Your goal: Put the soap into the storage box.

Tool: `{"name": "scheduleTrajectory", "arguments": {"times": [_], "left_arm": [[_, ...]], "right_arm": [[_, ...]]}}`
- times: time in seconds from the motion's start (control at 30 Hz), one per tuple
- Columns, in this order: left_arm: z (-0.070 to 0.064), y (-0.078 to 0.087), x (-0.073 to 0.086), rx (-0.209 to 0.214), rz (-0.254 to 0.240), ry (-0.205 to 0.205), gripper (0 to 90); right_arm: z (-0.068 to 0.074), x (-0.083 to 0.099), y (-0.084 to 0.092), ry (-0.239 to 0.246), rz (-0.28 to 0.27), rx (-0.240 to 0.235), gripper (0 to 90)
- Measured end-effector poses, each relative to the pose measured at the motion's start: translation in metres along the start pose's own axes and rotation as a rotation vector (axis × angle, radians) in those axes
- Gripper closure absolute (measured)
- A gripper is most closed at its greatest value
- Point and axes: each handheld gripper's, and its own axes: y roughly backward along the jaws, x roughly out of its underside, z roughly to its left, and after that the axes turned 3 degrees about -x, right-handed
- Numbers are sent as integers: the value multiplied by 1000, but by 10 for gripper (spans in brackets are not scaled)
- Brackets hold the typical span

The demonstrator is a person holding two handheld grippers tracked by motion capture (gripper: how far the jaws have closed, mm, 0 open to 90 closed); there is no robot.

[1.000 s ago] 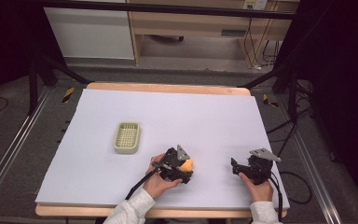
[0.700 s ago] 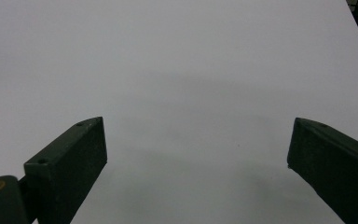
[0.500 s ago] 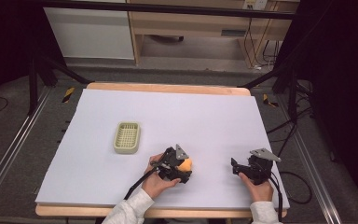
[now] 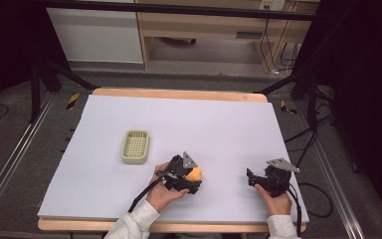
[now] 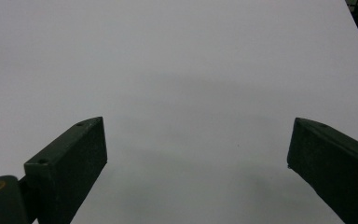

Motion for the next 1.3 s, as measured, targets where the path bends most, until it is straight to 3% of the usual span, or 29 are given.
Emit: {"name": "scheduleTrajectory", "arguments": {"times": [0.97,1.3], "left_arm": [[34,46,6,-61,-37,40,262],[54,65,16,-90,-58,82,263]], "right_arm": [[0,0,0,1,-1,0,52],[0,0,0,1,1,2,52]]}}
